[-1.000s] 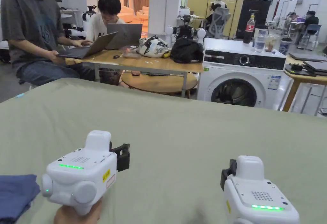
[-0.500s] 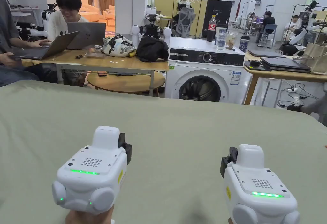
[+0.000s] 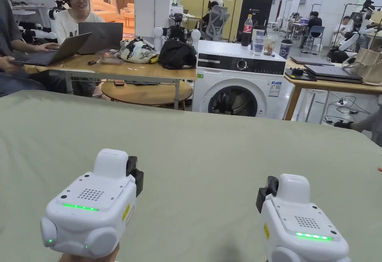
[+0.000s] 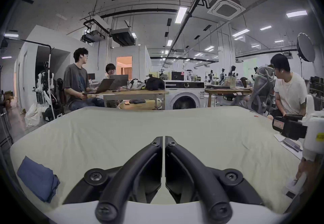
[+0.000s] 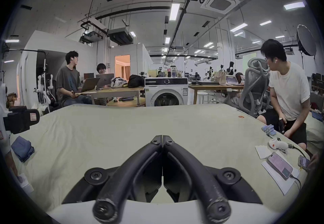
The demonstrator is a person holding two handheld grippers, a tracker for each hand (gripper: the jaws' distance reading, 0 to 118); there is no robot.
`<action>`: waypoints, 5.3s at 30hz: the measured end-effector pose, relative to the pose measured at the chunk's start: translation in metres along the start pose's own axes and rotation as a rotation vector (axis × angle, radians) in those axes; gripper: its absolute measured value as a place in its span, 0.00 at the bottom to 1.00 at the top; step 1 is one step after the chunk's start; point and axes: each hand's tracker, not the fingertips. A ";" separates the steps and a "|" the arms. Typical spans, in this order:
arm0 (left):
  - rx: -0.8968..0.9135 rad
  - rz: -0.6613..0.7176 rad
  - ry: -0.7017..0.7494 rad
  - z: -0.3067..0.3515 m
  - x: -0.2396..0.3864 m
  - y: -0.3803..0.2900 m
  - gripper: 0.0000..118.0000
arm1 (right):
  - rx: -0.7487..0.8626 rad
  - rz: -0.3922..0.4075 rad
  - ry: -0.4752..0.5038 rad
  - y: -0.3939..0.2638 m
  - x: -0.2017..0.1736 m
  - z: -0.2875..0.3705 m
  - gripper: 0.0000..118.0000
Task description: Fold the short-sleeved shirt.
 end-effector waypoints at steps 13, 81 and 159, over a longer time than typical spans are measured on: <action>0.034 0.007 0.005 0.001 0.006 0.004 0.26 | 0.023 0.020 -0.005 0.004 -0.009 0.001 0.23; 0.075 0.057 0.063 -0.003 -0.014 -0.004 0.77 | -0.102 -0.153 -0.065 0.023 -0.019 -0.023 0.76; 0.053 -0.015 0.075 -0.005 -0.015 -0.014 0.77 | 0.025 -0.012 -0.016 0.006 -0.007 -0.019 0.76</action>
